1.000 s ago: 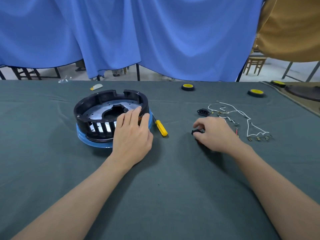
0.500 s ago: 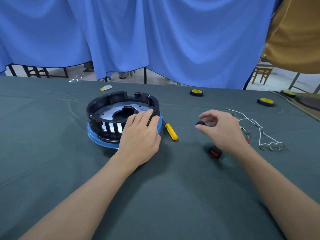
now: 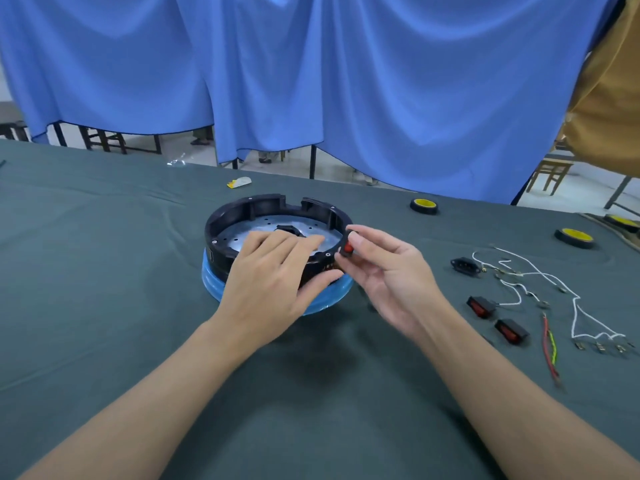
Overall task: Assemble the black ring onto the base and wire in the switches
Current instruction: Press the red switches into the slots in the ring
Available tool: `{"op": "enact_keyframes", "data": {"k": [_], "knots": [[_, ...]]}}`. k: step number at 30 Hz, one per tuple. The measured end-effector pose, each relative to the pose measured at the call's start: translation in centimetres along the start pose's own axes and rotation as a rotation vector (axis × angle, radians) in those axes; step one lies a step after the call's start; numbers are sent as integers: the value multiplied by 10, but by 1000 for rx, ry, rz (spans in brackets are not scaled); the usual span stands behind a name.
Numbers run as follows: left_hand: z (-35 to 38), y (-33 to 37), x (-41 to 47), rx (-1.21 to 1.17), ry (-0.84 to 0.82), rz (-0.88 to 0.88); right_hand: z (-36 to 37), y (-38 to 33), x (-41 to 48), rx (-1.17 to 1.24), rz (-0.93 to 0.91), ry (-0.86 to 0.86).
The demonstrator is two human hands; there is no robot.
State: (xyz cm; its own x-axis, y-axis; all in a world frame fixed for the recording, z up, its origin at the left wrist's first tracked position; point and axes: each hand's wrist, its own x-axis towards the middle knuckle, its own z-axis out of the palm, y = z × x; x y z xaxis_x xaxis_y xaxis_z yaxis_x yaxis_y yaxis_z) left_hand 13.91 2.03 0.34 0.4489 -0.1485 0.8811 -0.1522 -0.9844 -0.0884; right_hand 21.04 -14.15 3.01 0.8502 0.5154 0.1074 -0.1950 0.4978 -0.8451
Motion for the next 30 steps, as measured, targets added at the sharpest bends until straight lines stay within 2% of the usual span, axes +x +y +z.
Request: {"op": "enact_keyframes", "data": {"k": [8, 23, 27, 30], "knots": [[1, 7, 3, -99, 107, -25, 5, 4, -8, -73, -61, 21], [-4, 7, -1, -136, 126, 11, 8, 11, -14, -89, -140, -70], [-10, 4, 3, -171, 68, -6, 10, 11, -13, -217, -209, -89], [-21, -14, 4, -217, -43, -156, 13, 1, -6, -237, -247, -50]]}}
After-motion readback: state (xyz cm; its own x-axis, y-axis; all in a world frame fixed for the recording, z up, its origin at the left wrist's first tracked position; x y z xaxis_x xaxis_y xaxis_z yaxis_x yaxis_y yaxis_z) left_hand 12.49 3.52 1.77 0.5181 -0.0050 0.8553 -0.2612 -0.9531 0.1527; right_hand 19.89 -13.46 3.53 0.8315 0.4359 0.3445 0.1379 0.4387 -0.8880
